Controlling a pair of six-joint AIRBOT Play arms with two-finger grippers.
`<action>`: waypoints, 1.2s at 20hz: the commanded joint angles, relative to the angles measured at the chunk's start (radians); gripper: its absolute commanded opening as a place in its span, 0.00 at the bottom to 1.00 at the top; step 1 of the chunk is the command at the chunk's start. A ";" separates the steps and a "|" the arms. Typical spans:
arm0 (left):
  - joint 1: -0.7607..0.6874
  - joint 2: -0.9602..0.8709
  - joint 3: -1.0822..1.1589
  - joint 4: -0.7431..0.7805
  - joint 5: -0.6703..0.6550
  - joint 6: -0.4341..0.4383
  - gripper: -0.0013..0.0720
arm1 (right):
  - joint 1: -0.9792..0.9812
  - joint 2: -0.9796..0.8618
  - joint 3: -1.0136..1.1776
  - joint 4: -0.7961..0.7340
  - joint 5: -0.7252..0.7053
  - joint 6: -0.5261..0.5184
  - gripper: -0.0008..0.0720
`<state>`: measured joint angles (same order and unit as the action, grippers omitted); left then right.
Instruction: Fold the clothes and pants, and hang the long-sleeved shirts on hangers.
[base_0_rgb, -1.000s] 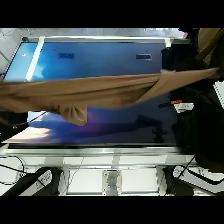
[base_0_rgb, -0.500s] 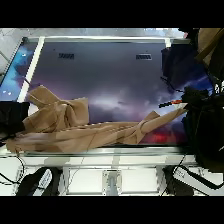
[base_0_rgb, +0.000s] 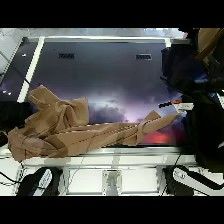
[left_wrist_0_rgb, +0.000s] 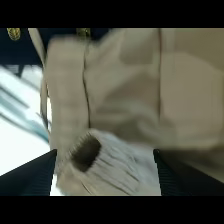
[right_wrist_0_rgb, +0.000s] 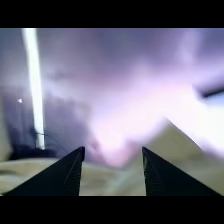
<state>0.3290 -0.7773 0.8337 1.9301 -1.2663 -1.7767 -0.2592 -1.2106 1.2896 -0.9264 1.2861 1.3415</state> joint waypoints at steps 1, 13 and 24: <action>0.080 -0.002 0.029 0.058 0.081 -0.060 0.96 | 0.296 -0.129 0.098 -0.020 -0.159 0.042 0.58; 0.759 -0.135 0.027 -0.329 0.122 0.169 0.96 | 0.709 -1.057 0.803 0.265 -0.083 0.132 0.69; 0.757 -0.501 0.026 -0.351 0.206 0.215 0.96 | 0.844 -1.086 0.797 0.259 -0.038 0.103 0.63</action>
<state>1.0843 -1.2106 0.8604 1.5944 -1.1000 -1.5711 0.5392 -2.2890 2.0838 -0.6579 1.2411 1.4479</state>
